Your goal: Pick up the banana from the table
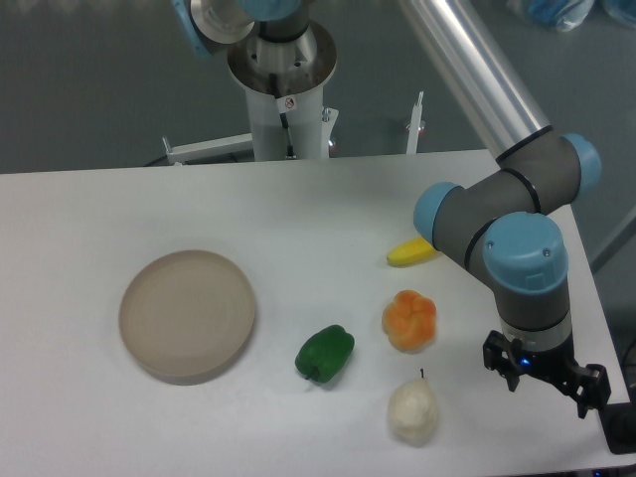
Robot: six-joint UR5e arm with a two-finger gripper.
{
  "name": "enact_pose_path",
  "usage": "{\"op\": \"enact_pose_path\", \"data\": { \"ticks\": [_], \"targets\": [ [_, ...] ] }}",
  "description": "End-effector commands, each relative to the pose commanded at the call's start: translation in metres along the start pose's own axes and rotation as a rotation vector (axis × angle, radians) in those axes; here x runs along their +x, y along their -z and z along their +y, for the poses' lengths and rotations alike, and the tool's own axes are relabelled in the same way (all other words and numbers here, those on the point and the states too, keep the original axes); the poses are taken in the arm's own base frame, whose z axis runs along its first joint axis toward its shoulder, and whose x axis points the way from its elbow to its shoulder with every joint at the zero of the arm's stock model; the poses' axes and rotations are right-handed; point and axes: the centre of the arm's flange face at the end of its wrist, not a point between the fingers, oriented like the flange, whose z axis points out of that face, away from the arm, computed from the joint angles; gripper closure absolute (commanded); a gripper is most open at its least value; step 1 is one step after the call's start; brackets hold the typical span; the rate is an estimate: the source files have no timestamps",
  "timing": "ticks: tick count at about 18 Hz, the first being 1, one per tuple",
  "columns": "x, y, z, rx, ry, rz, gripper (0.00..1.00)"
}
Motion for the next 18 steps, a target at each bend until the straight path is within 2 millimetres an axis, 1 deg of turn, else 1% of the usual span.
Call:
{"op": "enact_pose_path", "data": {
  "ticks": [10, 13, 14, 15, 16, 17, 18],
  "targets": [
    [0.004, -0.002, 0.000, -0.001, -0.002, 0.008, 0.00],
    [0.002, 0.001, 0.000, -0.001, -0.004, 0.004, 0.00],
    [0.003, 0.000, 0.001, -0.006, -0.001, 0.009, 0.00],
    [0.003, 0.005, 0.002, -0.008, -0.002, 0.010, 0.00],
    [0.007, 0.004, 0.006, -0.014, -0.004, 0.026, 0.00],
    [0.009, 0.010, 0.011, -0.018, -0.007, 0.031, 0.00],
    [0.011, 0.010, 0.017, -0.028, -0.009, 0.054, 0.00]
  ]
}}
